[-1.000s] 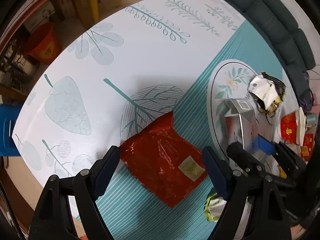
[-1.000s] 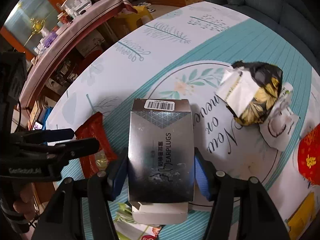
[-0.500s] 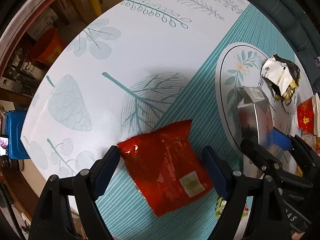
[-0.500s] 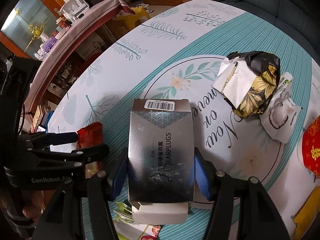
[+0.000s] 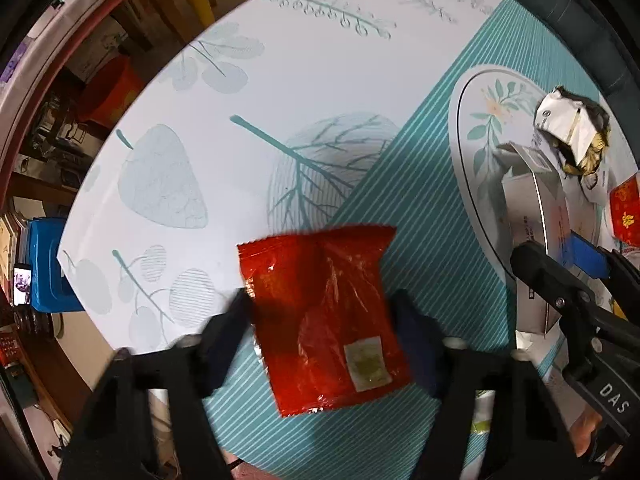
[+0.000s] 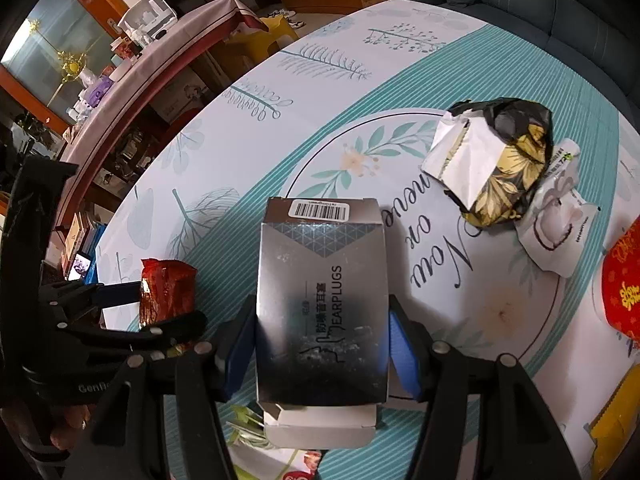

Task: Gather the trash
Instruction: 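Grasp the red snack bag with the left tool while the right tool holds the box, then lift the EARPLUGS box and red bag and carry them over the bin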

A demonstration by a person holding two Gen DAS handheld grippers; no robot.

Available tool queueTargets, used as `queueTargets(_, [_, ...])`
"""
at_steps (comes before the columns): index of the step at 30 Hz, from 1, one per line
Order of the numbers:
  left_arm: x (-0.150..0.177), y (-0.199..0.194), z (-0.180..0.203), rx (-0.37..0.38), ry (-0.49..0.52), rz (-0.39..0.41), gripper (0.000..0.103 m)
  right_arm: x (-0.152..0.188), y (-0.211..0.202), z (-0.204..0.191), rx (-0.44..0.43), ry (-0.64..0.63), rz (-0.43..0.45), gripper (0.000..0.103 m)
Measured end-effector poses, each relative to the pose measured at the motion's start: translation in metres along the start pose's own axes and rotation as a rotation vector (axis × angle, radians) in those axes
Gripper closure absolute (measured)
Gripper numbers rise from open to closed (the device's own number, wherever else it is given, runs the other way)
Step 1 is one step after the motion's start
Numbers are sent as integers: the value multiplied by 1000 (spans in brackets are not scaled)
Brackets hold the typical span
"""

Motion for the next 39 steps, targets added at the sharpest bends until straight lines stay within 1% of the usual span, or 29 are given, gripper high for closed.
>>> queueTargets(2, [3,-5,-2,16,-1,15,59,0,-4,0,5,5,10,42])
queueTargets(3, [5,-7,-3,44,-6,23,63,0,-6,0,7,7,13,42])
queueTargets(4, [6,-10,-2,62,-10,27,69,0,-8,1,12,10,18,42])
queueTargets(5, [7,-12,-3,71,-5,35,77,0,-11,1,17,11,25,42])
queueTargets(6, [7,-15,-3,73,3,44,81,1,-13,1,21,11,31,42])
queueTargets(7, [8,-19,-3,84,9,55,88,1,-16,0,27,8,38,42])
queueTargets(8, [9,-21,-4,94,10,59,93,1,-20,0,33,5,45,42])
queueTargets(11, [12,-28,-7,134,13,60,95,3,-32,-5,44,8,64,42])
queueTargets(15, [15,-37,-13,169,29,73,96,7,-47,-12,61,16,85,42])
queueTargets(21, [30,-71,-27,225,82,94,96,19,-76,-30,86,41,120,42])
queueTargets(22, [23,-72,-33,231,89,95,96,23,-82,-35,93,46,126,42])
queueTargets(23, [25,-78,-39,242,102,98,96,25,-85,-39,97,51,131,42])
queueTargets(27, [31,-98,-56,279,158,111,96,45,-106,-65,123,89,155,42])
queueTargets(29, [40,-105,-67,300,200,117,96,57,-114,-81,137,111,165,42])
queueTargets(34, [71,-124,-98,345,312,121,96,91,-124,-122,184,172,182,42])
queueTargets(39, [106,-135,-125,383,415,126,96,139,-126,-173,222,274,192,42])
Point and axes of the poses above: each gripper's, at about its wrist camera, not at the fingertips, and y roughly the way its jaws point, z to its right, x to its underside, the point moved 1 cm from there along y, roughly the way its jaws point, and after that the axes turned 13 degrees about z, right-handed, at the moved point
